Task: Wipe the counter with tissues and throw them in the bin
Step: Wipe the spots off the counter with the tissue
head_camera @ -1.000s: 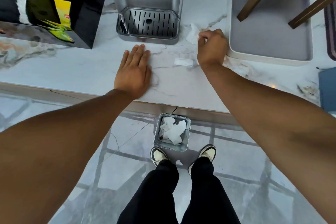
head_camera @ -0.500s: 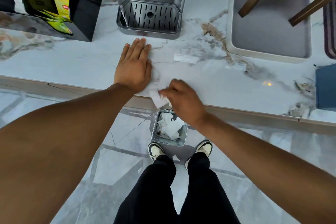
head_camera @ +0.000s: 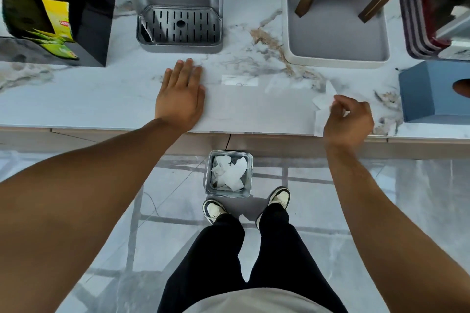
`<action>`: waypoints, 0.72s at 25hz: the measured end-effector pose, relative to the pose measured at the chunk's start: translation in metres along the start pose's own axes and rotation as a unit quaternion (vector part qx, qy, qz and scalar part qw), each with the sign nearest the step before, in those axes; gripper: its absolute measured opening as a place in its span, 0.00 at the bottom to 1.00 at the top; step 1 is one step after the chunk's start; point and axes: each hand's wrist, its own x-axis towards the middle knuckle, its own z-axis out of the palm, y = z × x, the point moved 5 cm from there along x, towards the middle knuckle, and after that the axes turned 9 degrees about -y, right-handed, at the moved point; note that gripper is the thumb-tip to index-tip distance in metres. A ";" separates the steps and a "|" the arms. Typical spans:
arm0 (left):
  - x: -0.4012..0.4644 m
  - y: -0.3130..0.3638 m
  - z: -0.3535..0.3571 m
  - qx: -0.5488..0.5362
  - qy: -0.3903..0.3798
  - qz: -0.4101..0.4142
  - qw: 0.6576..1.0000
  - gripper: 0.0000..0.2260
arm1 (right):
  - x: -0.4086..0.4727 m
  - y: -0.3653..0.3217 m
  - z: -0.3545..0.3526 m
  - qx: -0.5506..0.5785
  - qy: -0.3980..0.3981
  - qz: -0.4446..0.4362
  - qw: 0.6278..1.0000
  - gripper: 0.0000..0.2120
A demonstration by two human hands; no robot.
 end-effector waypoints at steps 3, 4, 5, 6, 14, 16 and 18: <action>-0.004 0.012 0.009 0.013 -0.010 0.011 1.000 0.23 | 0.019 0.026 -0.011 -0.043 -0.001 0.063 0.997 0.14; -0.004 0.012 0.011 0.013 -0.009 0.007 1.000 0.24 | 0.020 0.028 -0.009 -0.058 -0.007 0.069 0.996 0.15; -0.005 0.012 0.012 0.013 -0.006 0.005 1.000 0.24 | 0.016 0.026 -0.006 -0.067 -0.013 0.060 0.996 0.14; -0.005 0.011 0.012 0.013 -0.002 0.004 1.000 0.24 | 0.009 0.019 0.000 -0.070 -0.021 0.036 0.997 0.13; -0.003 0.009 0.017 0.024 0.001 0.000 1.000 0.25 | -0.089 -0.071 0.078 -0.040 -0.160 -0.190 0.968 0.13; -0.002 0.009 0.017 0.031 -0.008 0.000 0.999 0.25 | -0.111 -0.090 0.093 -0.021 -0.209 -0.229 0.951 0.15; -0.003 0.009 0.017 0.028 -0.022 -0.002 0.999 0.25 | -0.133 -0.096 0.100 -0.009 -0.280 -0.288 0.916 0.17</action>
